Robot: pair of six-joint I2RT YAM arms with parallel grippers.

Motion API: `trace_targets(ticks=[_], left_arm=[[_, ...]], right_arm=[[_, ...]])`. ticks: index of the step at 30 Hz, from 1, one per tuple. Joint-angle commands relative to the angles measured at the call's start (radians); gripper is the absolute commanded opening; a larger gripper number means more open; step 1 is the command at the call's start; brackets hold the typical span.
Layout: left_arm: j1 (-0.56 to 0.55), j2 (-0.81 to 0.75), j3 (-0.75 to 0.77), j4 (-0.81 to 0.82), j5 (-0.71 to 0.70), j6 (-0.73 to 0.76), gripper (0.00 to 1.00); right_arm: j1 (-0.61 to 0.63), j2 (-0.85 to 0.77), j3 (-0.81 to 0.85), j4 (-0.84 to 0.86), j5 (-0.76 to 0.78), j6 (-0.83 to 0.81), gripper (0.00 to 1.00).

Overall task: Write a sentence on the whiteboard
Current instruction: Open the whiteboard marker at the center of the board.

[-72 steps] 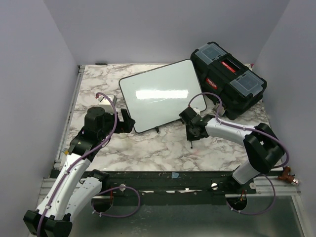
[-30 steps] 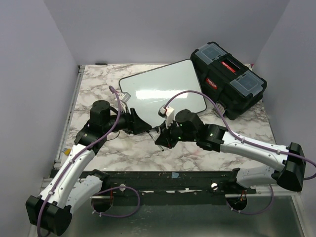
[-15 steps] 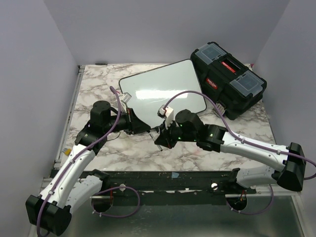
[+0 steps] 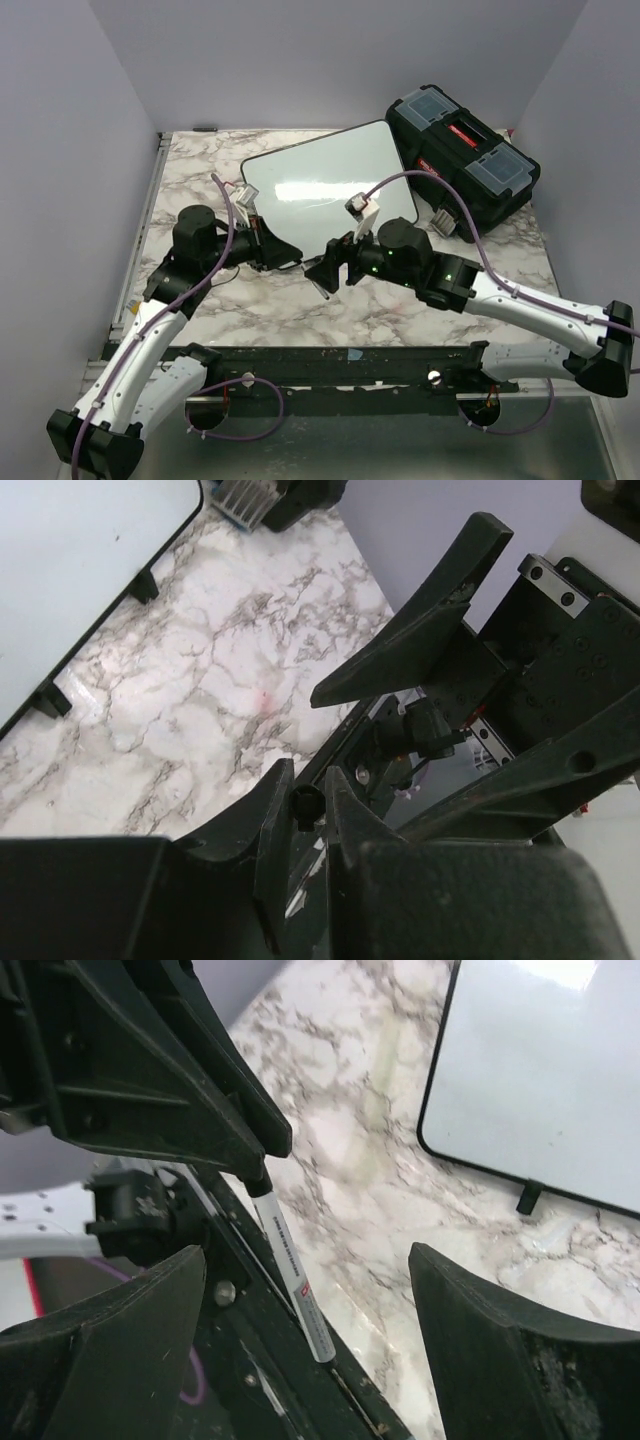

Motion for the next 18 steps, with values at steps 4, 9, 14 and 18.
trace_targets(ticks=[4,9,14,18], left_arm=[[0.0,-0.035,0.121,0.075,-0.013,-0.088,0.0],[-0.001,-0.035,0.182,0.121,0.016,-0.137,0.0],[-0.001,-0.029,0.229,0.105,-0.01,-0.127,0.0],[0.001,-0.035,0.233,0.106,-0.03,-0.12,0.0]], right_arm=[[0.01,-0.103,-0.015,0.161,0.09,0.151,0.89],[0.009,-0.155,-0.049,0.272,0.059,0.21,0.92],[0.009,-0.188,-0.085,0.362,0.052,0.263,0.93],[0.009,-0.211,-0.13,0.452,0.052,0.294,0.94]])
